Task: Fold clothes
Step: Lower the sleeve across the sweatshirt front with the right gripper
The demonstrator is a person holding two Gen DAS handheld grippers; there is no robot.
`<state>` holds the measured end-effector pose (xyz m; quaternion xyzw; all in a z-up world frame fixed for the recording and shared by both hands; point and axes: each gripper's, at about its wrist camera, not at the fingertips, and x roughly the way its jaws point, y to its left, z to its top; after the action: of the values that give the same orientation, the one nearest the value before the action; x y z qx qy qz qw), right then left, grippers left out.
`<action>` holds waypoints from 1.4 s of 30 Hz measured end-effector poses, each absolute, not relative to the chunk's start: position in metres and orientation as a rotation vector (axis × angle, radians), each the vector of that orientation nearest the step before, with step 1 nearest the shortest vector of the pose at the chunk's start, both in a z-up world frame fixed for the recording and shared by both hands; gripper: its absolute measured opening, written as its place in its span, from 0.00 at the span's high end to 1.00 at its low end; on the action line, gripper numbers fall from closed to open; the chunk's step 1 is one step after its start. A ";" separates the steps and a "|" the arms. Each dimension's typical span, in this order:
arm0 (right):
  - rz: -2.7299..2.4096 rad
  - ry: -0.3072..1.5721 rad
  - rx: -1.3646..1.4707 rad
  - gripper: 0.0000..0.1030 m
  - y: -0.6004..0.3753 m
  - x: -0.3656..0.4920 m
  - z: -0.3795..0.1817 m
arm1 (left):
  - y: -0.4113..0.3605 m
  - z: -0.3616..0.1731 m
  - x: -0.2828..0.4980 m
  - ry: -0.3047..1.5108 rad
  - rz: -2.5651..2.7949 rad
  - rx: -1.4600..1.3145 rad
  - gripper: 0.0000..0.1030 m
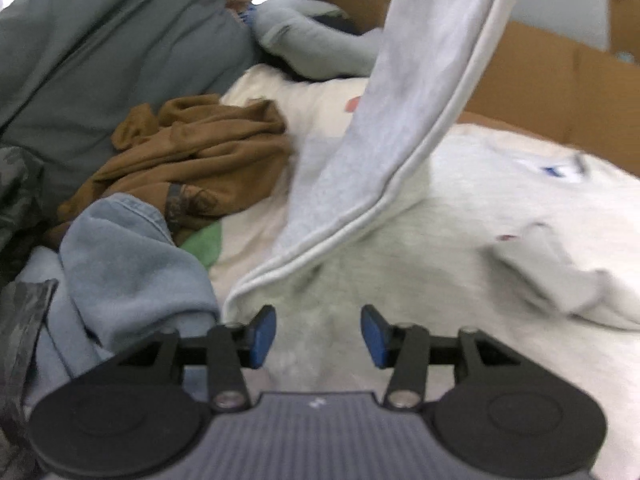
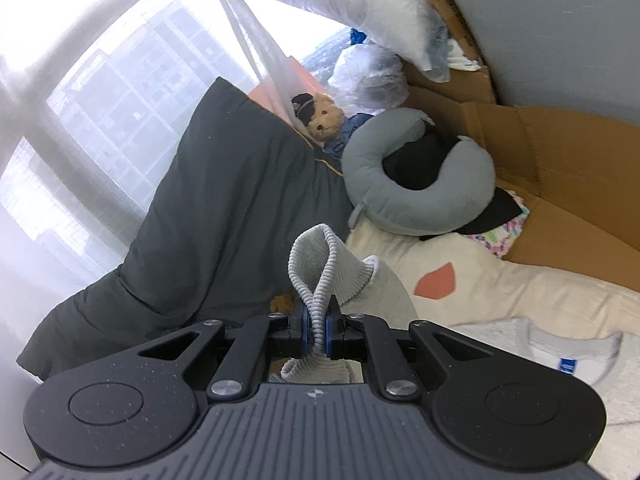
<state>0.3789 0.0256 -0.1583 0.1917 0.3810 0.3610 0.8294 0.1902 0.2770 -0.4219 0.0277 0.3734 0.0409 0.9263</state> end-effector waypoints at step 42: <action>0.472 1.104 0.567 0.94 -0.128 0.278 -0.353 | 0.308 -0.445 0.363 0.901 -0.094 0.067 0.59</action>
<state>0.2779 -0.1279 -0.3528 0.2633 0.5124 0.2191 0.7875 0.3626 0.3080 -0.4452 0.0323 0.4351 -0.0452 0.8986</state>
